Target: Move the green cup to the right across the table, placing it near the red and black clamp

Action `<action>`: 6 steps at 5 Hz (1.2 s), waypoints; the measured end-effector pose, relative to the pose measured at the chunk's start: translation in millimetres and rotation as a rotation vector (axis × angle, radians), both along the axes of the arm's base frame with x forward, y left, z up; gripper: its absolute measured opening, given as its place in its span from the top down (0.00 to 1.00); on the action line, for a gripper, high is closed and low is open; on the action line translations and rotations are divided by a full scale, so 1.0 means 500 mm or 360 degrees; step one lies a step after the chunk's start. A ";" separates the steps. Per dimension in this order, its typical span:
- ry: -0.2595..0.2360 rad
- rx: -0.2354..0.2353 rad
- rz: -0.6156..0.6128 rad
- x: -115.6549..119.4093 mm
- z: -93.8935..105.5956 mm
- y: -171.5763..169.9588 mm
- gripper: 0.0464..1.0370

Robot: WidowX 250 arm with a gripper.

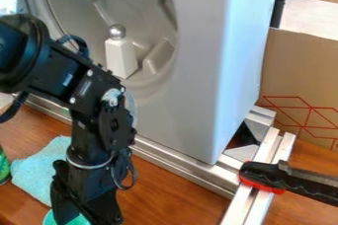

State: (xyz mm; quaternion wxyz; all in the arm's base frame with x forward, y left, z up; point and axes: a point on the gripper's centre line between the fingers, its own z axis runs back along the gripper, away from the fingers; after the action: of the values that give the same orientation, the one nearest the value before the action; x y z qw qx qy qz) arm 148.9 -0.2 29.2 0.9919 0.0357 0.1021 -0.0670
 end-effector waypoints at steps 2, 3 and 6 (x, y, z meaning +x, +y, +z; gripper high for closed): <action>0.0044 0.0044 0.0024 0.002 -0.024 0.008 0.09; -0.0015 0.0023 -0.0019 0.005 -0.033 0.007 0.30; 0.0016 0.0077 0.0016 0.001 -0.029 0.016 0.95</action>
State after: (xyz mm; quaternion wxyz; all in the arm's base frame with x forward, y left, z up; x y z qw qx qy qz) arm 149.5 7.7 14.7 0.9905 0.0589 0.1087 -0.0597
